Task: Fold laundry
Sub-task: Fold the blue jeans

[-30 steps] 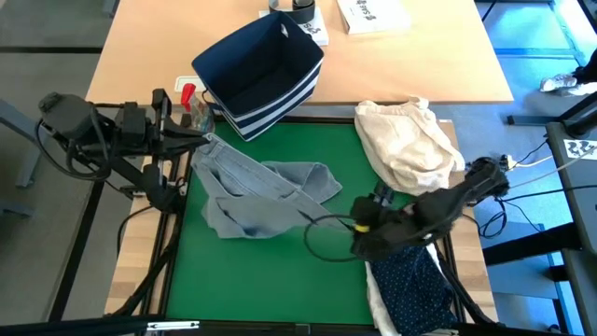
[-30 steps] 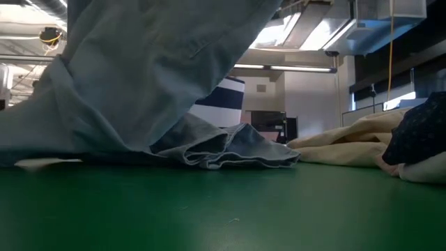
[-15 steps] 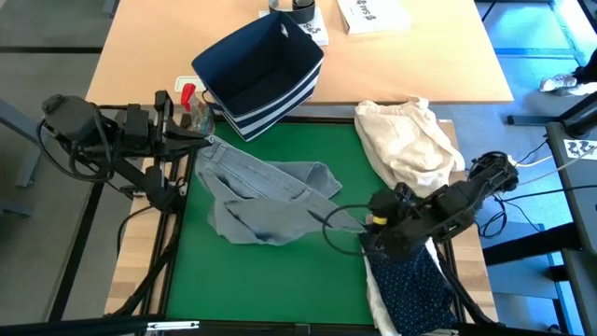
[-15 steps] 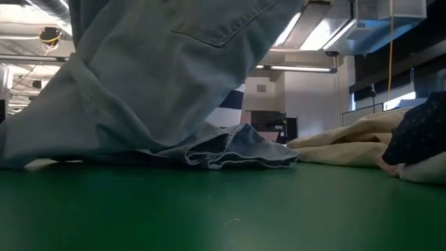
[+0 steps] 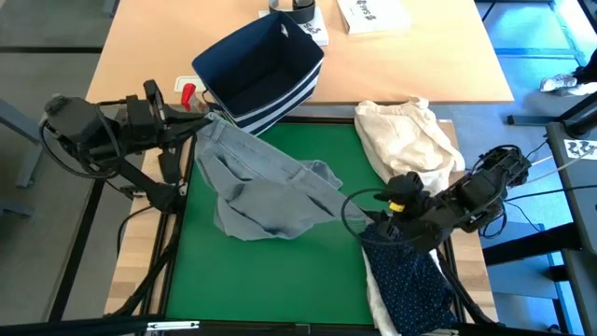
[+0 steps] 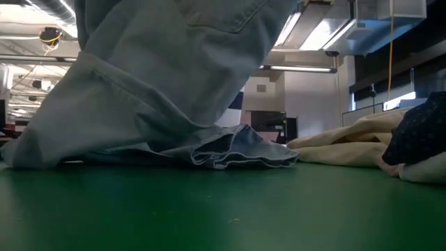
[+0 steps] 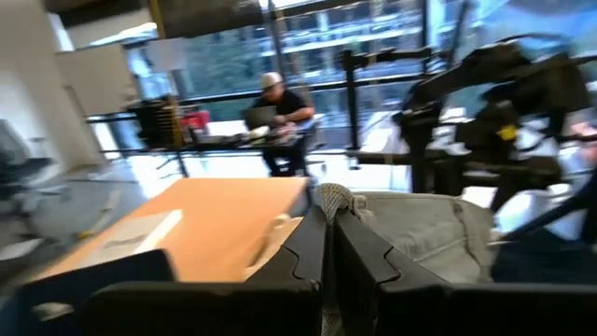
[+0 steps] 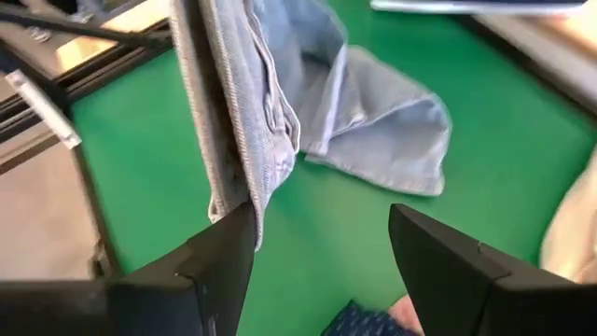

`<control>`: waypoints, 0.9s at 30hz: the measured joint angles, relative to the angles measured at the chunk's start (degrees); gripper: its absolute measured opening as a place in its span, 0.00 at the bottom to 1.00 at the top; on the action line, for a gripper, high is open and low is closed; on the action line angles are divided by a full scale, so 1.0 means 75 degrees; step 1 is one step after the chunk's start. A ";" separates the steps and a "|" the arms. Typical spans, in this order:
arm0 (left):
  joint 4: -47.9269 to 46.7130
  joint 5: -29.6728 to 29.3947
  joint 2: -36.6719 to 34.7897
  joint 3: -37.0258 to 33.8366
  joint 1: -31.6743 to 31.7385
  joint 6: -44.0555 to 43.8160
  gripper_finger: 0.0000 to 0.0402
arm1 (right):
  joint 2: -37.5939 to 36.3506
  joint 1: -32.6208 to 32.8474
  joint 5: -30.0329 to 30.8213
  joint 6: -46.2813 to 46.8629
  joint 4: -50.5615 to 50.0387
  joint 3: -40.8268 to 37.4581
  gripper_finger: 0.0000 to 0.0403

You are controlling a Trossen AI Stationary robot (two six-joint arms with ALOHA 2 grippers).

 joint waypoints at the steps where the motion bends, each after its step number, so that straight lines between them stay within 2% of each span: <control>1: 0.0000 -0.0121 0.0032 0.0000 0.0003 0.0091 0.02 | 0.0003 0.0003 0.0129 -0.0005 -0.0019 0.0000 0.61; 4: 0.0061 -0.0191 0.0082 0.0000 0.0000 0.0248 0.02 | -0.0041 0.0020 0.0082 -0.0084 -0.0005 0.0000 0.61; 10: 0.0116 -0.0327 0.0062 0.0012 0.0003 0.0432 0.02 | -0.0278 0.0020 -0.1498 -0.0205 0.0171 -0.0003 0.61; 12: 0.0104 -0.0333 0.0060 0.0012 0.0003 0.0431 0.02 | -0.0282 0.0020 -0.1698 -0.0146 0.0186 0.0000 0.61; 19: 0.0149 -0.0202 0.0048 0.0012 0.0000 0.0432 0.02 | 0.0250 -0.0104 -0.0326 -0.1358 0.0750 -0.0519 0.61; 27: 0.0149 -0.0044 0.0062 0.0006 0.0000 0.0554 0.02 | 0.0496 -0.1215 -0.0403 -0.1832 0.1505 -0.1969 0.61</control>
